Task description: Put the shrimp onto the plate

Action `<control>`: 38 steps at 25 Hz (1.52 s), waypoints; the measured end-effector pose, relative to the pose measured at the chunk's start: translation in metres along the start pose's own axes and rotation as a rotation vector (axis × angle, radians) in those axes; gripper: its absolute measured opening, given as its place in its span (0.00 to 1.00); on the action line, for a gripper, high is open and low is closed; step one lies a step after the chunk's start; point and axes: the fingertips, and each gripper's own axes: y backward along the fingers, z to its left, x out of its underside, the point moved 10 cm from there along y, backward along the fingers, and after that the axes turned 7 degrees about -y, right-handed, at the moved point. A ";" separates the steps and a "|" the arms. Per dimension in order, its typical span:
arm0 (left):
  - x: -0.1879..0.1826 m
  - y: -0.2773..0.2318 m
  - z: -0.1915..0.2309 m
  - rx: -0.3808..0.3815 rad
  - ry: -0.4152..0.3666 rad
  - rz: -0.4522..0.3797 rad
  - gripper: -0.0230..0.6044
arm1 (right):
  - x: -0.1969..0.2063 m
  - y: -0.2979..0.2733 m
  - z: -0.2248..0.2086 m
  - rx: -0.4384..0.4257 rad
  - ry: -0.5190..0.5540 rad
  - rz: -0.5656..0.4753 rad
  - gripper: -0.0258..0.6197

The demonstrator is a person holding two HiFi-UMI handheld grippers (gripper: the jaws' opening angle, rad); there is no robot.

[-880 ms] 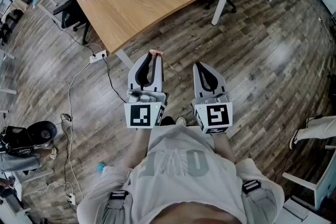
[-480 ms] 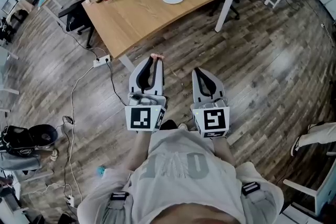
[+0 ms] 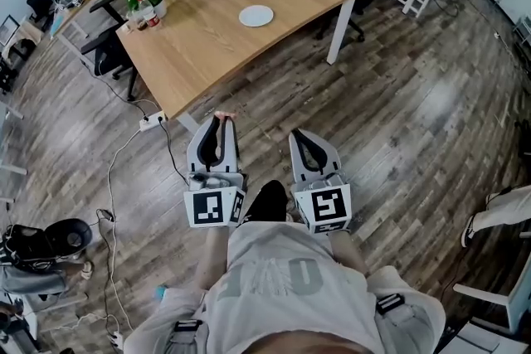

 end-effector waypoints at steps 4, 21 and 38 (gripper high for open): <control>0.010 -0.014 0.010 -0.027 0.003 0.017 0.13 | 0.004 -0.006 -0.010 -0.003 -0.012 0.020 0.07; 0.051 -0.178 0.068 -0.009 0.019 -0.023 0.13 | -0.019 -0.165 -0.091 0.042 0.011 0.058 0.07; 0.095 -0.342 0.168 -0.028 -0.006 -0.031 0.13 | -0.043 -0.368 -0.130 -0.010 0.001 0.078 0.07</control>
